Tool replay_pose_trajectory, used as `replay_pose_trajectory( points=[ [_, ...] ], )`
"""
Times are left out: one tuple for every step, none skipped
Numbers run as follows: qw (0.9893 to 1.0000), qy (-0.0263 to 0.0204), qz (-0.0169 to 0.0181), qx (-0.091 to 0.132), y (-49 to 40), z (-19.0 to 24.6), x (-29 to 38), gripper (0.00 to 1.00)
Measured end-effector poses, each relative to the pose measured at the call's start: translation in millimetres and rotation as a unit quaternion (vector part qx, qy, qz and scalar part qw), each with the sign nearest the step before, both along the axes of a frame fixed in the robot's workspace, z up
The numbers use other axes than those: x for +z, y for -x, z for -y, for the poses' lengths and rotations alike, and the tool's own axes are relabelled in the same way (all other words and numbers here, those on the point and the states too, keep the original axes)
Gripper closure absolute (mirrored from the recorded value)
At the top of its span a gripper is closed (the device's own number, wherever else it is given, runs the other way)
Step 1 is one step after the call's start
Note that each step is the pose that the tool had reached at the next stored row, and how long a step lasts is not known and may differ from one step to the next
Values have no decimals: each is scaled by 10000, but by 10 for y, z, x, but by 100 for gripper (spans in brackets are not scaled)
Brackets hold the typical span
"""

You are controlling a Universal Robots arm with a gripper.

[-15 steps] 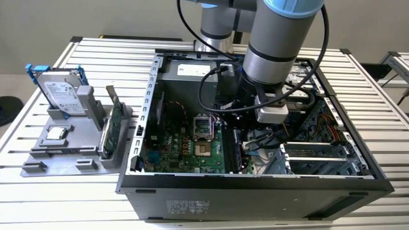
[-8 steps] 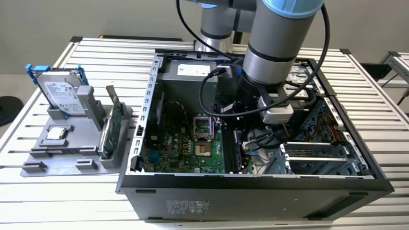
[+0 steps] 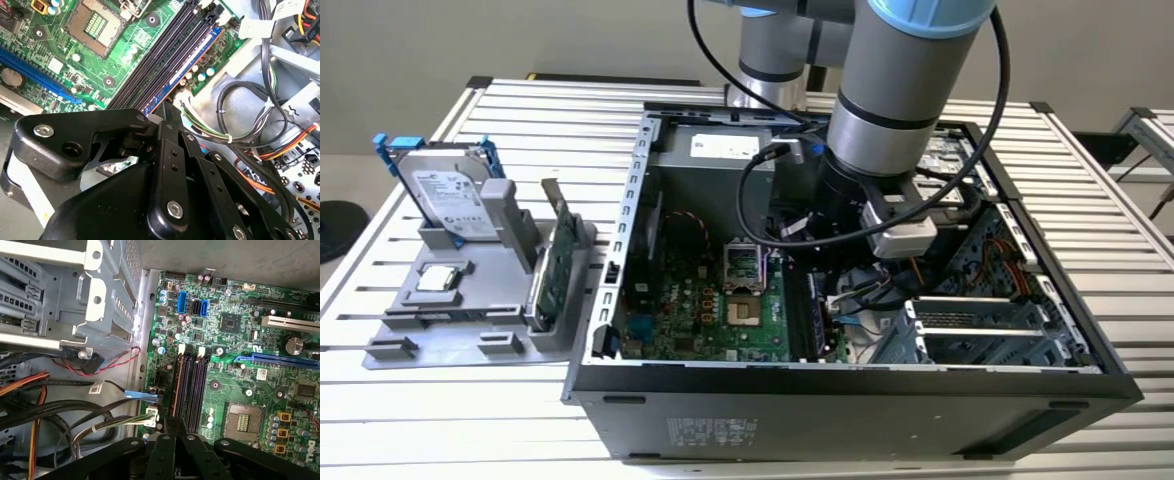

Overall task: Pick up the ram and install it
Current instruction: 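Press down the ram until it locks into place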

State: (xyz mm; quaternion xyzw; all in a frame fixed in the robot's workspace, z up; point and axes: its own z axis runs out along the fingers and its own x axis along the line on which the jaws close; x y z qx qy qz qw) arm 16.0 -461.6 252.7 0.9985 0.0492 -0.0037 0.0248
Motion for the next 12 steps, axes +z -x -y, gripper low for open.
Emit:
replay_pose_trajectory(
  points=[
    [10000, 0, 0, 6, 0, 0, 0, 100],
    [10000, 0, 0, 13, 0, 0, 0, 100],
    [10000, 0, 0, 19, 0, 0, 0, 100],
    [10000, 0, 0, 26, 0, 0, 0, 100],
    [10000, 0, 0, 32, 0, 0, 0, 100],
    [10000, 0, 0, 38, 0, 0, 0, 100],
    [10000, 0, 0, 44, 0, 0, 0, 100],
    [10000, 0, 0, 52, 0, 0, 0, 100],
    [10000, 0, 0, 57, 0, 0, 0, 100],
    [10000, 0, 0, 64, 0, 0, 0, 100],
    [10000, 0, 0, 70, 0, 0, 0, 100],
    [10000, 0, 0, 77, 0, 0, 0, 100]
  ],
)
